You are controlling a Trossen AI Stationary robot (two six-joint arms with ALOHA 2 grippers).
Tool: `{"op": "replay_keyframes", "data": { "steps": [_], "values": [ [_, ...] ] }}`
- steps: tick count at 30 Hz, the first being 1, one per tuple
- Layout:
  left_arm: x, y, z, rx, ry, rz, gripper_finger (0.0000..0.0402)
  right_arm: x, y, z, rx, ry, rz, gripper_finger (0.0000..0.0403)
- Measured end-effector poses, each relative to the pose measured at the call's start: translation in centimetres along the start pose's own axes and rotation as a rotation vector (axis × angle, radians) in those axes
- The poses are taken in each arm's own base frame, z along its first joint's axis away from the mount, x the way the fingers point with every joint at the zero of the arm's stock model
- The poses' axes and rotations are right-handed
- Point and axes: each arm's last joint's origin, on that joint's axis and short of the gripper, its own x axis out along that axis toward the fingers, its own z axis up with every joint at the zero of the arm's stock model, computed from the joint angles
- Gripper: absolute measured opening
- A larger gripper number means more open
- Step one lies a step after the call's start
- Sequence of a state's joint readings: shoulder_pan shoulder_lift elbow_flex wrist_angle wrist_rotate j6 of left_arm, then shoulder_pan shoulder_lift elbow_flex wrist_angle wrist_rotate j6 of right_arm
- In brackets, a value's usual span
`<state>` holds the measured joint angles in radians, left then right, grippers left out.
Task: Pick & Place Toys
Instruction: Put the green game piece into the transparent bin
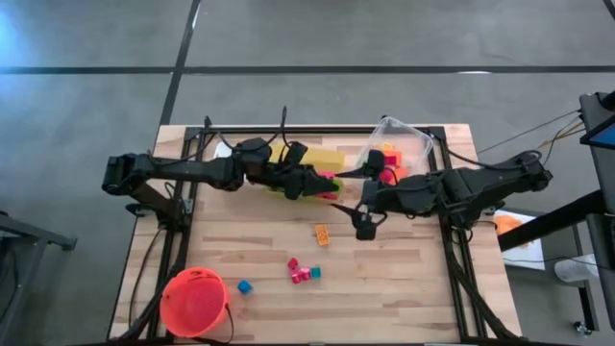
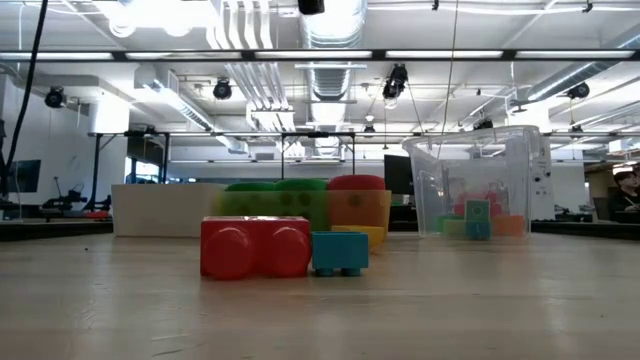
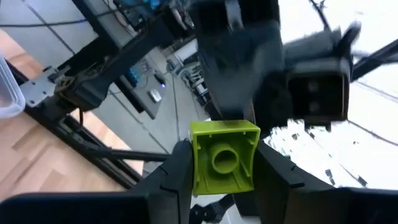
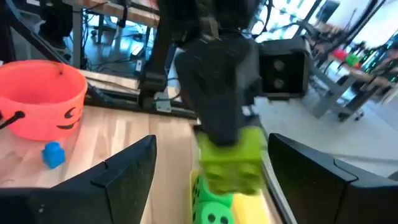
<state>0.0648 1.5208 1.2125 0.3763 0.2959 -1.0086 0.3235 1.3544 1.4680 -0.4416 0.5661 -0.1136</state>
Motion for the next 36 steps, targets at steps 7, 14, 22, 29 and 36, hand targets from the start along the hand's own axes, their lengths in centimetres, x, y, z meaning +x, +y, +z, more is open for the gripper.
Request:
{"op": "replay_keyframes", "data": {
  "steps": [7, 14, 22, 29, 36],
  "values": [
    [0.0, -0.2, 0.1, -0.004, -0.009, -0.02, 0.0113, 1.5, 0.8, 0.7, -0.048, -0.006, -0.036, 0.0294],
    [0.0, -0.5, 0.3, 0.004, -0.012, -0.059, 0.0113, 1.7, 0.7, 1.0, -0.063, -0.007, -0.078, 0.0213],
    [0.0, -0.8, 0.4, 0.004, -0.012, -0.098, 0.0112, 1.3, 0.4, 1.3, -0.094, -0.016, -0.094, 0.0132],
    [-0.1, -1.0, 0.5, -0.002, -0.017, -0.122, 0.0112, 1.1, 0.2, 1.7, -0.095, -0.026, -0.095, 0.0132],
    [-0.1, -1.2, 0.5, -0.007, -0.006, -0.147, 0.0197, 1.0, 0.1, 1.9, -0.079, -0.033, -0.092, 0.0132]
  ]
}}
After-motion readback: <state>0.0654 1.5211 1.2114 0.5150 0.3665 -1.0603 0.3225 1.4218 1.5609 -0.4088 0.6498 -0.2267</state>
